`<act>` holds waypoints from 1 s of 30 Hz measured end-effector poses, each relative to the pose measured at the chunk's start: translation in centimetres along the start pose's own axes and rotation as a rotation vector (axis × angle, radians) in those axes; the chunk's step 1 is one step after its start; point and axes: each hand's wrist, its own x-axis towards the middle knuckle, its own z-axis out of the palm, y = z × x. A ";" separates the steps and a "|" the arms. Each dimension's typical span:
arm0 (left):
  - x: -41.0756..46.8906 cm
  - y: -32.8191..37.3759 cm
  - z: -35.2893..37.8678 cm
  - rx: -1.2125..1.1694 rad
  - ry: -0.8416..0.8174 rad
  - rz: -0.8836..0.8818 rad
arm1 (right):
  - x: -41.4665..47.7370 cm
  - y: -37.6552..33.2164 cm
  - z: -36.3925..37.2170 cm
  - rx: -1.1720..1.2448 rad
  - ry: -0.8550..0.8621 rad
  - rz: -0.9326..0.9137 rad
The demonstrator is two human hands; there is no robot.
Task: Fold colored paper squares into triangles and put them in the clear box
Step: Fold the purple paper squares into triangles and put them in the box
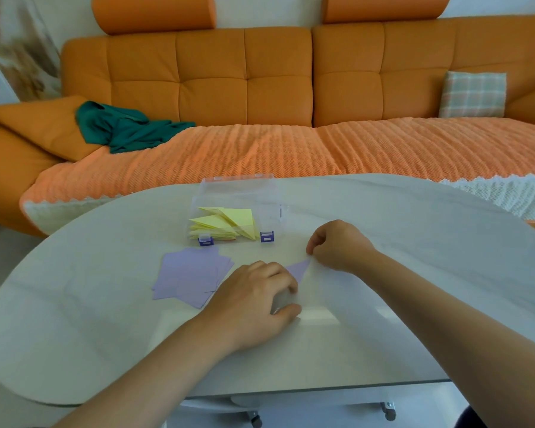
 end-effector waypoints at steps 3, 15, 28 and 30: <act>0.6 -0.3 0.2 -0.096 0.067 -0.022 | 0.0 0.5 -0.1 -0.001 -0.020 -0.097; 2.6 -2.6 -0.2 -0.183 0.093 -0.013 | -2.0 0.9 0.2 -0.048 -0.158 -0.476; 2.9 -3.5 0.0 -0.164 0.098 -0.007 | -1.7 -0.8 0.1 0.100 -0.269 -0.251; 3.0 -3.7 -0.1 -0.157 0.094 -0.043 | -1.6 -0.8 0.1 0.095 -0.263 -0.254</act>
